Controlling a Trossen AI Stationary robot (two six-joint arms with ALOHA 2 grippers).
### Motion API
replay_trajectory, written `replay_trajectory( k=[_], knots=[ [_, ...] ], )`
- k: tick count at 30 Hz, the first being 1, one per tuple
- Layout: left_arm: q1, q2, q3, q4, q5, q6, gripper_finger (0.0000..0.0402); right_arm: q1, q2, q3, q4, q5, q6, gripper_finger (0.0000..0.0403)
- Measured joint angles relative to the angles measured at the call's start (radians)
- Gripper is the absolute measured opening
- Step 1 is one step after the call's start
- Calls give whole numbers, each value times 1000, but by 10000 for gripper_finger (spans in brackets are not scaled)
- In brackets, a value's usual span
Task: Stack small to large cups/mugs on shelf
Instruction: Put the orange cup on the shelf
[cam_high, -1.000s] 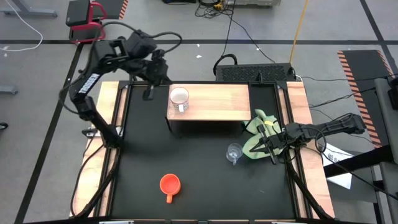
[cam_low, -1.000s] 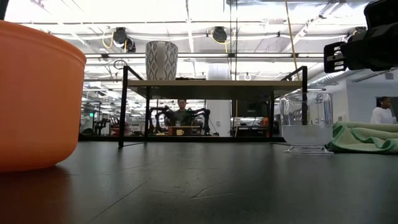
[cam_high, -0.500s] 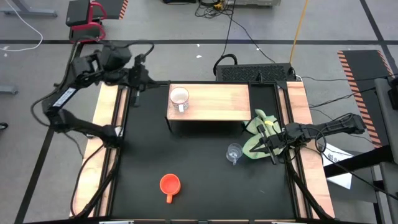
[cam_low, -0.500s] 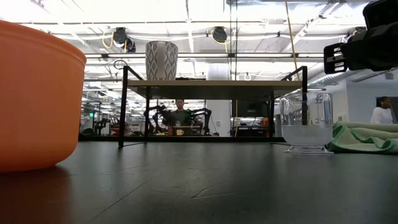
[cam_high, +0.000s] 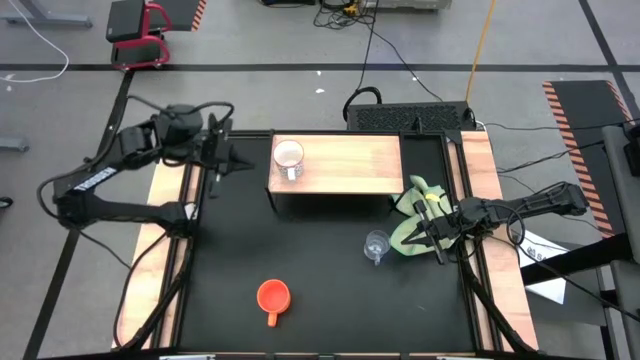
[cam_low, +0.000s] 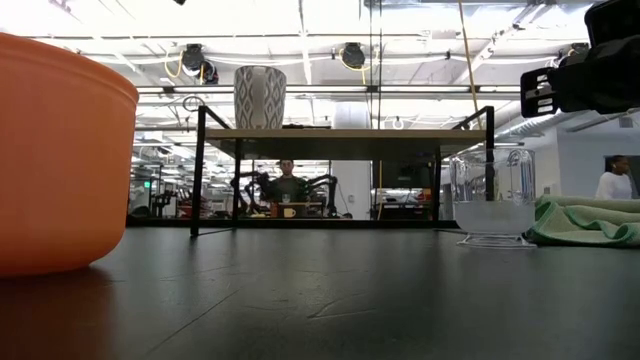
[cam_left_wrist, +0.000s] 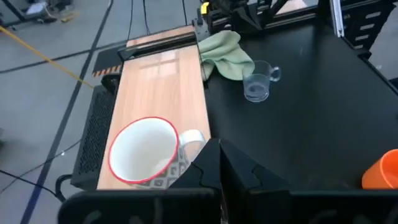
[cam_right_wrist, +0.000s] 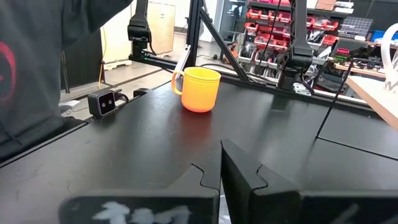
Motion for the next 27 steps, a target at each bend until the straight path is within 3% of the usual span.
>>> replay_trajectory(
  k=[14,27],
  knots=[
    [-17,-280,-352,262,20,-149,0,0,0,0,-1,0,13,0],
    [-108,-464,-646,497,-6,-217,0,0,0,0,0,0,12,0]
  ],
)
